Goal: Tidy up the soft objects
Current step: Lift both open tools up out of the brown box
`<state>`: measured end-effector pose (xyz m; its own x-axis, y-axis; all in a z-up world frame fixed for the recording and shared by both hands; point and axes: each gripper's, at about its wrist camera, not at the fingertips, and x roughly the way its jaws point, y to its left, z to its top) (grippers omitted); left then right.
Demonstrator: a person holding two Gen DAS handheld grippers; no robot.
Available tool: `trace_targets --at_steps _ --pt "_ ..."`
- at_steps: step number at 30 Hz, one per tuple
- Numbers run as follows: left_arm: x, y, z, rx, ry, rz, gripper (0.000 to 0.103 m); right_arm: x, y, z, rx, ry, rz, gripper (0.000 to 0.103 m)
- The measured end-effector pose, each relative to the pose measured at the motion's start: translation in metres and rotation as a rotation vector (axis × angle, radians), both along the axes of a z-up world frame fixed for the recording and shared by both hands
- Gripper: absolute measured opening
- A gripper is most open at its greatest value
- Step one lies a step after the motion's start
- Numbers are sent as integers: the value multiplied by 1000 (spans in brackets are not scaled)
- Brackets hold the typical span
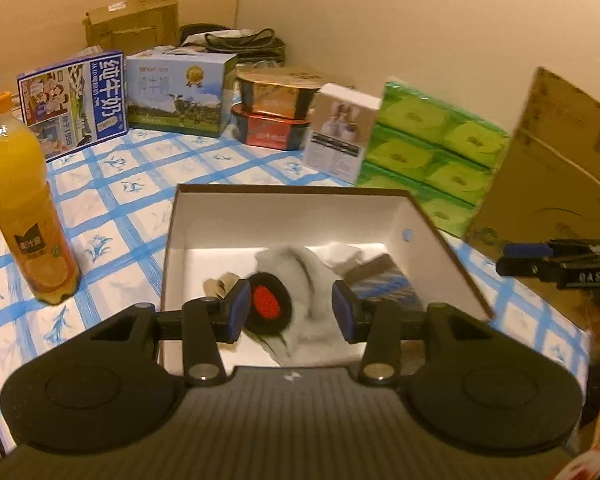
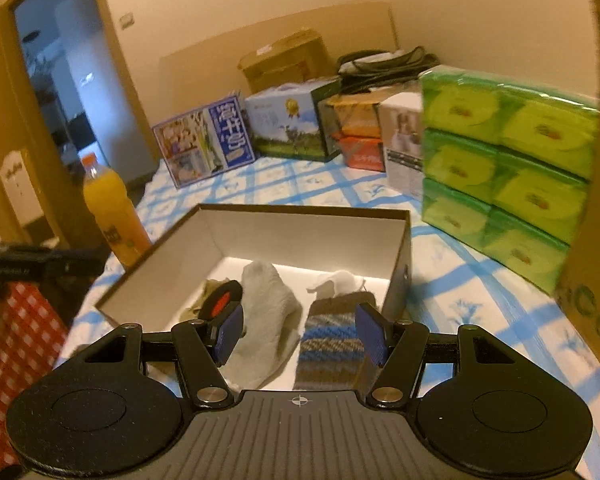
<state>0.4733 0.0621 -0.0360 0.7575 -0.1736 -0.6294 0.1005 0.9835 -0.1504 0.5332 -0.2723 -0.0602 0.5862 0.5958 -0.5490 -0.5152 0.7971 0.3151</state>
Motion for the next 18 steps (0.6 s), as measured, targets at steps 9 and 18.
trace_targets --at_steps 9,18 --pt "-84 -17 31 -28 -19 5 42 -81 -23 35 97 -2 -65 62" --pt "-168 -23 37 -61 -15 27 42 -174 -32 49 120 -17 -125 62"
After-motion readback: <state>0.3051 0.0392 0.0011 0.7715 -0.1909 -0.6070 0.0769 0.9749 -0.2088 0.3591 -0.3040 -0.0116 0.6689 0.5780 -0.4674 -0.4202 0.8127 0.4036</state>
